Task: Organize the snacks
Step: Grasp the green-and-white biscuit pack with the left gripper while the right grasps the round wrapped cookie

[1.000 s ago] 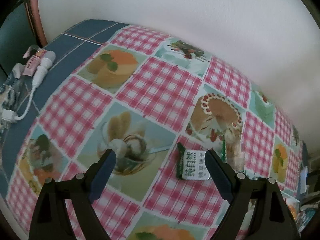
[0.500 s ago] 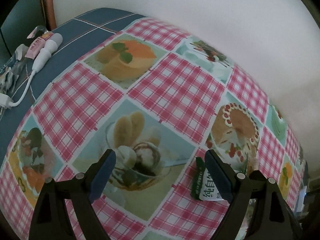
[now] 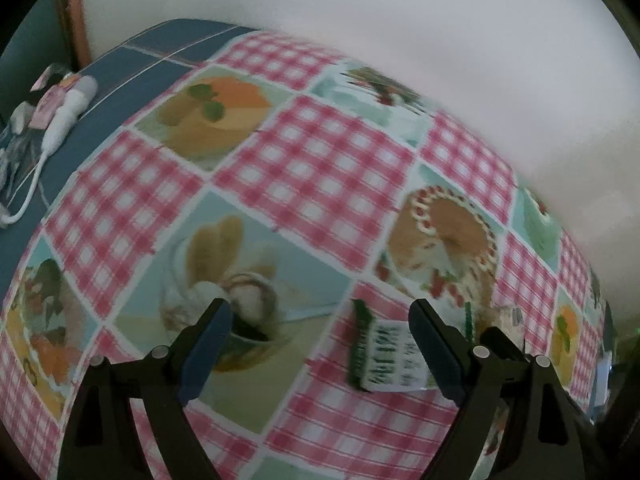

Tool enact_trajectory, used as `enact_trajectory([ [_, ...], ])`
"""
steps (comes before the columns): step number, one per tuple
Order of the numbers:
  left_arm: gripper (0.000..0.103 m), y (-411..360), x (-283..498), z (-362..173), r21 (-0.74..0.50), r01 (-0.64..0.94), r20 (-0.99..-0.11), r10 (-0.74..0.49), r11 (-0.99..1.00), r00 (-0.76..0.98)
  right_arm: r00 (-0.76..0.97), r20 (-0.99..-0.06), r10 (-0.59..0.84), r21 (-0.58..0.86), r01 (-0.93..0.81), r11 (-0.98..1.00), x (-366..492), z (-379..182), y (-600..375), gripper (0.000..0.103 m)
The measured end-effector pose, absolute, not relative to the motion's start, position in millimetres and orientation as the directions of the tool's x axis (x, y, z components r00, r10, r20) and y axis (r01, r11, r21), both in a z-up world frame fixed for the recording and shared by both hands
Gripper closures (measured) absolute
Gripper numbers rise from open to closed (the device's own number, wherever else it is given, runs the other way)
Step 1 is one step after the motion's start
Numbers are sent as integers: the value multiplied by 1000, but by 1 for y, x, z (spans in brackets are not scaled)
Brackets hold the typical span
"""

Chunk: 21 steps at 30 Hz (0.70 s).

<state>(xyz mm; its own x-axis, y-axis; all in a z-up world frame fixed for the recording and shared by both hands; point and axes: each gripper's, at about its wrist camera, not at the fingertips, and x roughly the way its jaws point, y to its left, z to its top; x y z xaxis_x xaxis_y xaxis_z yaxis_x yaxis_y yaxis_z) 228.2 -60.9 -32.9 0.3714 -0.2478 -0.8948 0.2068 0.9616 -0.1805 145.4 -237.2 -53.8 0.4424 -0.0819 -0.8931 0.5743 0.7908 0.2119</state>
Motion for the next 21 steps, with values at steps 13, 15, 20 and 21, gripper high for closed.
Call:
enact_trajectory([
  [13, 12, -101, 211, -42, -175, 329, -905, -283, 928, 318, 401, -907, -129, 166, 621, 766, 123, -56, -275, 22],
  [15, 12, -107, 209, -45, -152, 340, -909, -267, 928, 321, 398, -909, -128, 163, 620, 768, 122, -57, -278, 22],
  [20, 12, -110, 207, -51, -81, 334, -919, -200, 939, 340, 380, -916, -129, 138, 600, 788, 131, -57, -274, 22],
  [21, 12, -110, 206, -51, -71, 334, -919, -192, 940, 345, 376, -917, -131, 131, 595, 793, 131, -57, -275, 22],
])
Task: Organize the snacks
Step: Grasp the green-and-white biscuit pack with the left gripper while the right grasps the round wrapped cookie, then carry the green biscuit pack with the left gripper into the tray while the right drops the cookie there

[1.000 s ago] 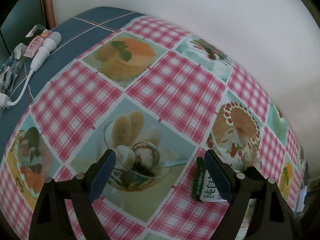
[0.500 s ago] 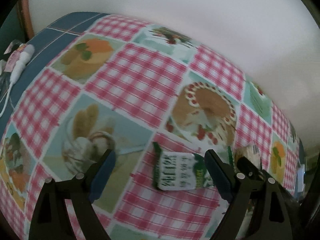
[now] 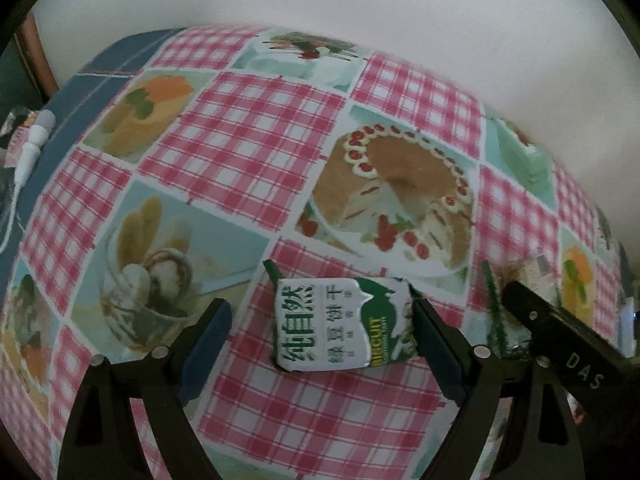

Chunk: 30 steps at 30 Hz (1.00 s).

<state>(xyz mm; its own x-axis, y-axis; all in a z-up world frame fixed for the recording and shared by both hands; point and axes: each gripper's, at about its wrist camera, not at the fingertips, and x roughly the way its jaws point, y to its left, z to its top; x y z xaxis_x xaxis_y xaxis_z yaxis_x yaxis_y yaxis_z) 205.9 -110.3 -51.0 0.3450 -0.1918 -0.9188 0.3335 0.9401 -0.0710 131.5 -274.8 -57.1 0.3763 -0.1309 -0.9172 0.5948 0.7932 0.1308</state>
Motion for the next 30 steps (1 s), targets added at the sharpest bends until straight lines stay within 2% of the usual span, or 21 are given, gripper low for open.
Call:
enact_trajectory([
  [3, 15, -109, 206, -50, -50, 328, -915, -175, 943, 363, 361, -922, -142, 103, 580, 808, 138, -59, -275, 22],
  [8, 37, -107, 205, -46, -70, 346, -911, -202, 935, 361, 354, -922, -158, 75, 563, 823, 140, -58, -269, 28],
  [17, 40, -111, 205, -49, -49, 353, -910, -187, 934, 369, 366, -917, -156, 84, 560, 824, 140, -55, -270, 35],
  [18, 40, -111, 205, -48, -46, 352, -911, -184, 935, 370, 370, -917, -151, 89, 557, 825, 137, -54, -270, 48],
  [30, 40, -104, 194, -20, -23, 343, -909, -162, 939, 384, 382, -916, -121, 136, 580, 803, 102, -42, -261, 49],
])
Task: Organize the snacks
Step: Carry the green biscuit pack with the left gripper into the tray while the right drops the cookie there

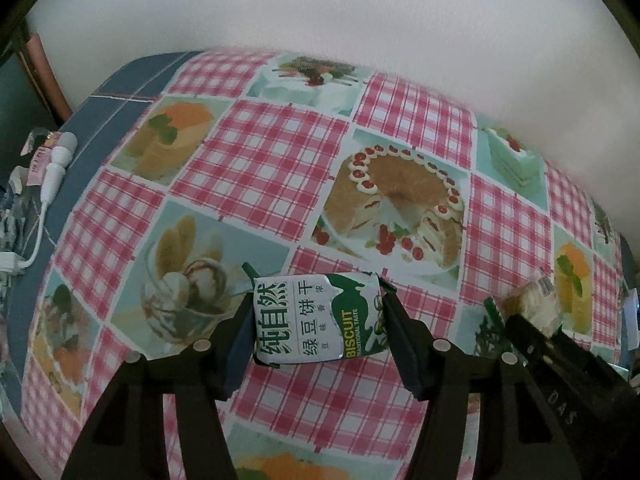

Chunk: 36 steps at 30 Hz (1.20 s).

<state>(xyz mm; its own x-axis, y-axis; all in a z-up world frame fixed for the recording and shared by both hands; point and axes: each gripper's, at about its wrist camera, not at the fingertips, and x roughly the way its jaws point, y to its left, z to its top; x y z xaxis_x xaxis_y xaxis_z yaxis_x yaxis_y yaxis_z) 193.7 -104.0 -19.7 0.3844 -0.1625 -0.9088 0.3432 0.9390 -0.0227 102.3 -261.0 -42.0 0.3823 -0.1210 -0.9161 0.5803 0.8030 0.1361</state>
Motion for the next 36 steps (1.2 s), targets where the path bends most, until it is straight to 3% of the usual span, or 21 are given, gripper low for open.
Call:
enact_trajectory([
  [15, 40, -82, 140, 58, -62, 325, -896, -196, 944, 398, 486, -867, -108, 237, 592, 770, 27, 31, -221, 49],
  [36, 40, -81, 46, 83, -41, 437, -872, -245, 899, 423, 549, -811, -203, 313, 699, 643, -91, 69, -201, 49],
])
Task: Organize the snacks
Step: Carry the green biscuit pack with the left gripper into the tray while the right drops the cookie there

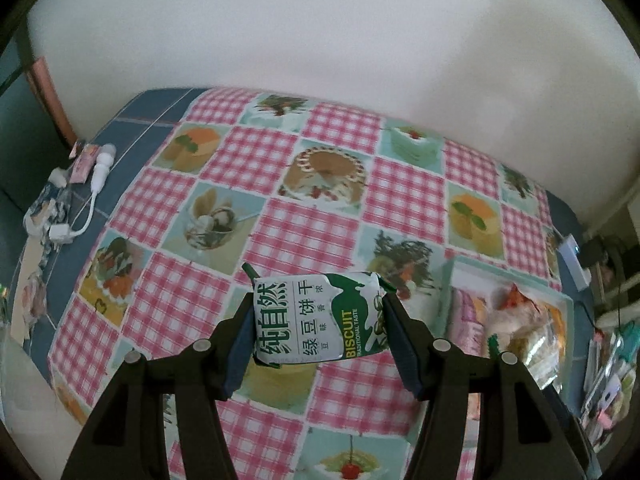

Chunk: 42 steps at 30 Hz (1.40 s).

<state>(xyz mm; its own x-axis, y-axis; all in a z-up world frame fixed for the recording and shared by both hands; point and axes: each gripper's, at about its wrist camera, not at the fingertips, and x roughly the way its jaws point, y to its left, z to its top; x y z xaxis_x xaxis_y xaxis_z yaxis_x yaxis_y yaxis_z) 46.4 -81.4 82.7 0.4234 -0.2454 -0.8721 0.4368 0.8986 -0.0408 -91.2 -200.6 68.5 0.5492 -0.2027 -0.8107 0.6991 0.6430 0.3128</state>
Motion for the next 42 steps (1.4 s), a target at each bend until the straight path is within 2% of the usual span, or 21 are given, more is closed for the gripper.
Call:
enact_trajectory([
  [15, 40, -129, -7, 94, 18, 579, -852, -290, 815, 436, 524, -805, -278, 299, 763, 573, -137, 68, -240, 49],
  [31, 40, -182, -64, 81, -41, 738, -883, -370, 673, 289, 440, -818, -371, 289, 872, 396, -202, 64, -301, 49],
  [42, 40, -207, -81, 55, -36, 781, -900, -360, 623, 246, 399, -861, -314, 294, 896, 334, -214, 37, -320, 49],
])
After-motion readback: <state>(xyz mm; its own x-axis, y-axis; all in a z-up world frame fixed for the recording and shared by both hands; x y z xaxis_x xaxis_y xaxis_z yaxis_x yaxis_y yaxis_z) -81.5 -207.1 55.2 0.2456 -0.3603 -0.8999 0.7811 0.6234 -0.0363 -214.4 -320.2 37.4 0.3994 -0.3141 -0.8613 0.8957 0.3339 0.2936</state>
